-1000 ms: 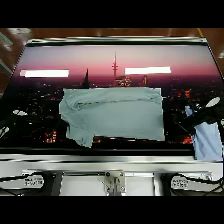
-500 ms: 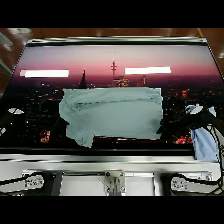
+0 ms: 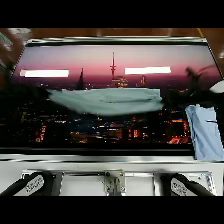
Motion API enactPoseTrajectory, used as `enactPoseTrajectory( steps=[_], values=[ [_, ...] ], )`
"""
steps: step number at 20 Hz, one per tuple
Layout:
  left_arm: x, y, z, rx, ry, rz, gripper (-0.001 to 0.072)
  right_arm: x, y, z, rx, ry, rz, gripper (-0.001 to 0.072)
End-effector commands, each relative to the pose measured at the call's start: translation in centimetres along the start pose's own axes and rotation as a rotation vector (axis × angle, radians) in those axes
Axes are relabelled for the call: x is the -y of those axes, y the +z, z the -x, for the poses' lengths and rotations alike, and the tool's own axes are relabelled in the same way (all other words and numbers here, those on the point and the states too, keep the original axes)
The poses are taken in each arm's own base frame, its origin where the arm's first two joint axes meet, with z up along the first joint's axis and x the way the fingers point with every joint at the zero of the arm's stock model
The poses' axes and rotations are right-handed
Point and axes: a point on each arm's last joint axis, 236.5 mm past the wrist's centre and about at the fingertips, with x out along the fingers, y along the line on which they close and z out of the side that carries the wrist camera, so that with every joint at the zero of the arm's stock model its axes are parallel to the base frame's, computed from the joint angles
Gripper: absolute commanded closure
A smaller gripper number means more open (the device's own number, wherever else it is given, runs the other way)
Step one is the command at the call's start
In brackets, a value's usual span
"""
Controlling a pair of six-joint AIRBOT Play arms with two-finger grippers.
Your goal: Fold the shirts.
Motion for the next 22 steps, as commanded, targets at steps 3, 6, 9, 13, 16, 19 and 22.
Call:
enactPoseTrajectory(
  steps=[3,6,9,13,16,19,22],
  values=[
    [21.3,14.2,25.4,0.825,0.186,-0.589,0.0675,-18.3,11.4,29.8,0.927,-0.133,0.490,0.0653],
    [27.7,12.5,33.7,1.008,0.291,-0.727,0.0675,-22.5,8.0,39.3,1.154,-0.239,0.557,0.0653],
    [28.4,10.0,37.2,1.013,0.395,-0.661,0.0675,-22.5,4.4,42.1,1.184,-0.315,0.506,0.0653],
    [28.1,7.0,35.7,0.877,0.411,-0.676,0.0675,-19.3,0.9,39.3,0.978,-0.423,0.462,0.0652],
    [26.3,4.7,32.9,0.709,0.405,-0.629,0.0675,-16.7,-2.4,35.6,0.747,-0.439,0.383,0.0652],
    [22.1,3.7,29.9,0.546,0.441,-0.558,0.0674,-12.4,-4.4,32.8,0.540,-0.523,0.299,0.0653],
    [15.4,2.3,23.5,0.346,0.415,-0.411,0.0674,-6.8,-6.8,25.2,0.187,-0.502,0.170,0.0653]
  ],
)
